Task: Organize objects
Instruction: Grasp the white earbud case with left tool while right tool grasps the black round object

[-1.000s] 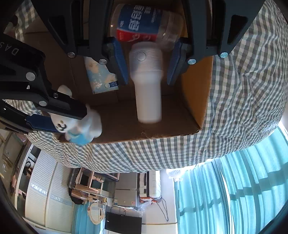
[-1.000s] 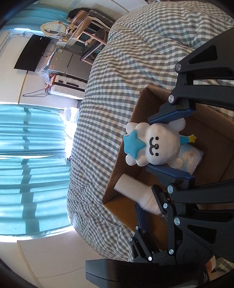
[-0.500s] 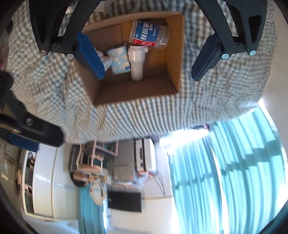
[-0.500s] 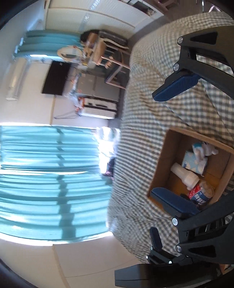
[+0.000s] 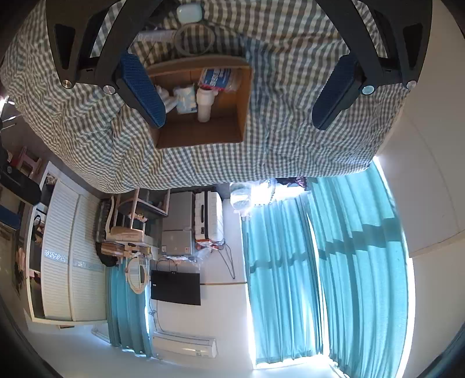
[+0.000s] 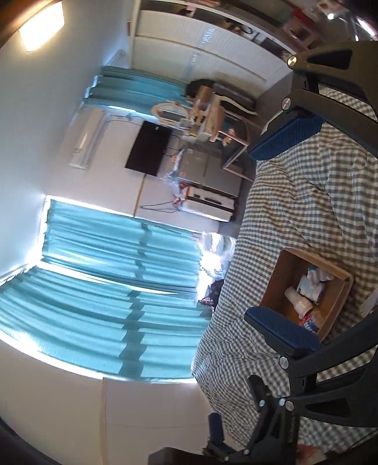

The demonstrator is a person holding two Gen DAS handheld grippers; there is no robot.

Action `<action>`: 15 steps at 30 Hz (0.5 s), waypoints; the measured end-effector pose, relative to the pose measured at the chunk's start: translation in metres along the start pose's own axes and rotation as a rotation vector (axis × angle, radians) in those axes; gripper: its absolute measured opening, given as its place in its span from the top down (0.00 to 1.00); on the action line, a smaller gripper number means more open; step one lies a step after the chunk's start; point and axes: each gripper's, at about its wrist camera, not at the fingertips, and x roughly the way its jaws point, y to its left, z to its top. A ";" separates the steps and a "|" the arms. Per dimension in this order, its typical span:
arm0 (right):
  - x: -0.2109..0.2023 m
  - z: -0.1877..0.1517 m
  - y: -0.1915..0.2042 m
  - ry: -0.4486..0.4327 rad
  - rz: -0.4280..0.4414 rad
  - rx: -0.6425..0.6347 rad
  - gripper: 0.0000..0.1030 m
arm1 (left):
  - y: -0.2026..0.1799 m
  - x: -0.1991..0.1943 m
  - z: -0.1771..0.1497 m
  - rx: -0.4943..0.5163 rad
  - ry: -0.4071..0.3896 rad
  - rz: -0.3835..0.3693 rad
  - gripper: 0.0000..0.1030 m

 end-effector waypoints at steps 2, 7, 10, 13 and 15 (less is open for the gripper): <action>-0.012 -0.012 0.006 0.012 0.038 -0.012 0.02 | 0.005 -0.012 -0.013 0.003 -0.004 0.034 0.00; -0.015 -0.062 0.023 0.075 0.138 0.005 0.02 | 0.011 -0.019 -0.056 -0.016 0.007 0.078 0.00; -0.001 -0.103 0.031 0.143 0.182 0.070 0.02 | 0.008 -0.007 -0.087 -0.043 0.046 0.079 0.00; 0.020 -0.139 0.042 0.228 0.216 0.108 0.02 | 0.000 0.013 -0.117 -0.058 0.102 0.088 0.00; 0.034 -0.159 0.050 0.289 0.247 0.112 0.02 | -0.004 0.027 -0.137 -0.075 0.155 0.093 0.00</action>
